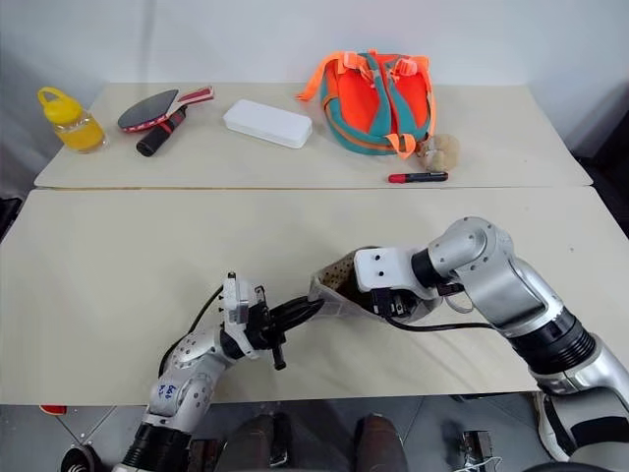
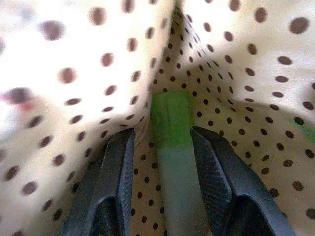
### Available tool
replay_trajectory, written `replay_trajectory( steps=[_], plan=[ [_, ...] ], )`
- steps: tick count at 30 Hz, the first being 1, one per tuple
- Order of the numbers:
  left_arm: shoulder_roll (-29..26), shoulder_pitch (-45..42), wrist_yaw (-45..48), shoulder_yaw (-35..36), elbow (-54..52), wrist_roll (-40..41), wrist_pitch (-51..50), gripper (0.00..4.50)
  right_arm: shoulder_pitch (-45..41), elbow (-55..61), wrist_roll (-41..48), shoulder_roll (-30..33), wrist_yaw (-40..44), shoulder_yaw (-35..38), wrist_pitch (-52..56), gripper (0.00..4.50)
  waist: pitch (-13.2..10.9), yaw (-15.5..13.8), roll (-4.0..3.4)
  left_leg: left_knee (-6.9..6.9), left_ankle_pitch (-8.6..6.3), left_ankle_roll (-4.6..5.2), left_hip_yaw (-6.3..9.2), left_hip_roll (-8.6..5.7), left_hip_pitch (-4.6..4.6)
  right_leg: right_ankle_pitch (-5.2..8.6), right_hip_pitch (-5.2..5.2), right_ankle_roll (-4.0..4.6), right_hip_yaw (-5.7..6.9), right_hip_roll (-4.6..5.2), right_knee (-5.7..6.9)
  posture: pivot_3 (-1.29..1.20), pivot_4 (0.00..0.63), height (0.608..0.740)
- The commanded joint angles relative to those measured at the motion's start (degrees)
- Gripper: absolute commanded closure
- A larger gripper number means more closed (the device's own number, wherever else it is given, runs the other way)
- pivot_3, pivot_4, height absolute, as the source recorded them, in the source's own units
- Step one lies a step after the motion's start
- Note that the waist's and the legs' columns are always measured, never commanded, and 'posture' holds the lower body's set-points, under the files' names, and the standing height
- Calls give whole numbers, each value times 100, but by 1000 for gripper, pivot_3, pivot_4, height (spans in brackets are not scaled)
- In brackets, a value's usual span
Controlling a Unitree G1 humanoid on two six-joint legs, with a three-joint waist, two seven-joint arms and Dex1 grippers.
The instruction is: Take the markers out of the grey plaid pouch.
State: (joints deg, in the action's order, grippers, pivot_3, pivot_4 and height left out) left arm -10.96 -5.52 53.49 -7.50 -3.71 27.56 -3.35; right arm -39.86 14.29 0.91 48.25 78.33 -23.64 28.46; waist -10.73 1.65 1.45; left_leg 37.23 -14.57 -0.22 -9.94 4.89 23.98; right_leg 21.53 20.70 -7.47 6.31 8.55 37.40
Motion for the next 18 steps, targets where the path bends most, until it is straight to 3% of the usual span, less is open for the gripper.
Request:
replay_trajectory(
  steps=[1, 5, 18],
  plan=[
    [-14, 56, 57, -54, -221, 8, 89, 4500, 37, -159, -154, -103, -218, -12, -335, 2629, 0, 3, 0, 0, 0, 0, 0, 0, 0, 0, 0, 0, 0, 0, 1, 0, 150, 740],
    [-65, 85, 107, -57, -133, 13, 127, 4500, 119, -593, -471, -348, -572, -171, -666, 2629, 0, 12, 0, 1, 1, -1, -1, 0, -1, 0, 0, 0, 1, 0, 2, 0, 150, 740],
    [-116, 12, 41, -4, -192, 47, 83, 4500, 65, -906, -871, -356, -529, -380, -757, 2629, 3, 18, 3, 6, 0, 0, -2, 2, -26, 0, -22, 0, 0, -1, 5, 0, 150, 740]
  ],
)
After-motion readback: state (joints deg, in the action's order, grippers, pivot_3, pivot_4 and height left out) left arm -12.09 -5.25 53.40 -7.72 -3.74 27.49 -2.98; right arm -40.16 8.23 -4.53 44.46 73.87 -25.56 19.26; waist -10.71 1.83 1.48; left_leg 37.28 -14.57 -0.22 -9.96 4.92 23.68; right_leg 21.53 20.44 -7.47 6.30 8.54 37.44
